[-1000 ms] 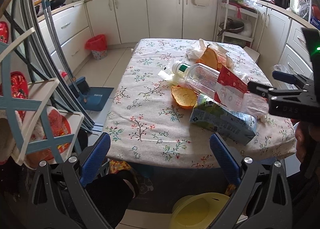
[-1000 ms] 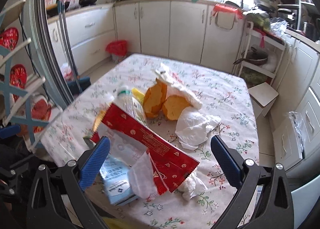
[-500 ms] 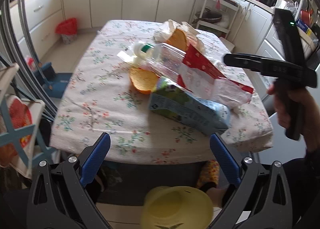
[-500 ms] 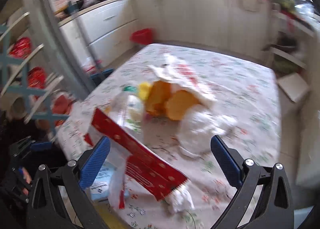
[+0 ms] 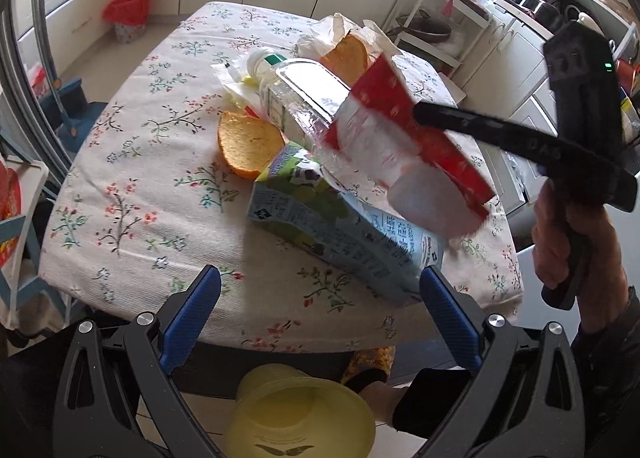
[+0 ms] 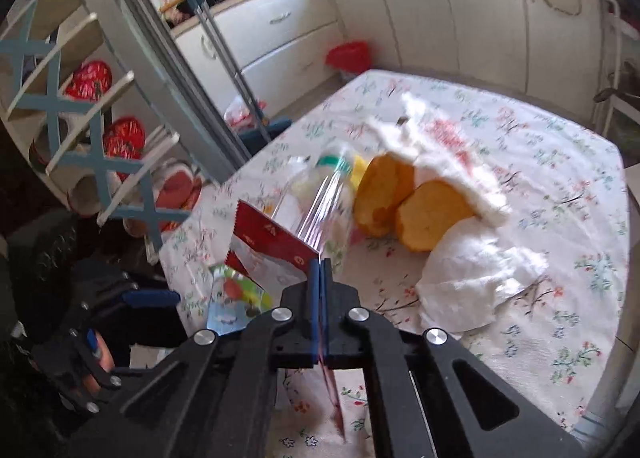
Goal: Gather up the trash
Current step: 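Grasp the blue milk carton with the left gripper while the right gripper grasps the red bag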
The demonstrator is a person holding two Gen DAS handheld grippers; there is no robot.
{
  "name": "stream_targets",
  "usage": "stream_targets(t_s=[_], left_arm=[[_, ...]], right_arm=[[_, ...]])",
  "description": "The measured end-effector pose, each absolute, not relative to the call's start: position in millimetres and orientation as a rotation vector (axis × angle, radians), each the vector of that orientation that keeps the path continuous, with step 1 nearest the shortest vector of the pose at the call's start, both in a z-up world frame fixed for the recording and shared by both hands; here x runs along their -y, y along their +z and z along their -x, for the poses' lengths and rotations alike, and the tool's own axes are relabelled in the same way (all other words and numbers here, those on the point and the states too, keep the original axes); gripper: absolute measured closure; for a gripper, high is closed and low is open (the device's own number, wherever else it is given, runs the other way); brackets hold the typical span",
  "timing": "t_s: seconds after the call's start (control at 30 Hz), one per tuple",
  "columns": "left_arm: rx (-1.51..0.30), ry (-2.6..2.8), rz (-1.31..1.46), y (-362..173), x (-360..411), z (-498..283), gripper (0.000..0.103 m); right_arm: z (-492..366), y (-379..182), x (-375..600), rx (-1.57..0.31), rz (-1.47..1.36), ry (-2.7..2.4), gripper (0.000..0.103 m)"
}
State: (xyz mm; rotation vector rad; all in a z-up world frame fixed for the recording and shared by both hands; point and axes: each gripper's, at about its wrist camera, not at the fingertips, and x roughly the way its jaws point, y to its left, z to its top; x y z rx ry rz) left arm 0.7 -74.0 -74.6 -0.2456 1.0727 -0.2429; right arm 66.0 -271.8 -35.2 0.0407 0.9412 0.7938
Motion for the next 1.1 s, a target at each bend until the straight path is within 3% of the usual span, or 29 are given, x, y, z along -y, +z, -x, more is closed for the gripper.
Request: stream_targets(t_s=[0.6, 0.67, 0.83, 0.93, 1.1], left_arm=[[-1.153, 0.008, 0.332, -106, 101, -50, 0.009], [-1.138, -0.022, 0.307, -105, 103, -50, 0.019], [-1.127, -0.118, 0.268, -99, 96, -49, 0.054], [-1.116, -0.148, 0.265, -93, 89, -43, 0.068], [-1.099, -0.159, 0.251, -87, 84, -30, 0.069]], right_arm=[[-57, 8, 327, -0.725, -0.318, 0.672, 0.102], [-57, 10, 329, -0.722, -0.325, 0.672, 0.102], [-55, 10, 333, -0.719, -0.325, 0.678, 0.102], [-52, 9, 334, -0.721, -0.322, 0.682, 0.102], [-47, 7, 332, -0.725, -0.339, 0.695, 0.102]])
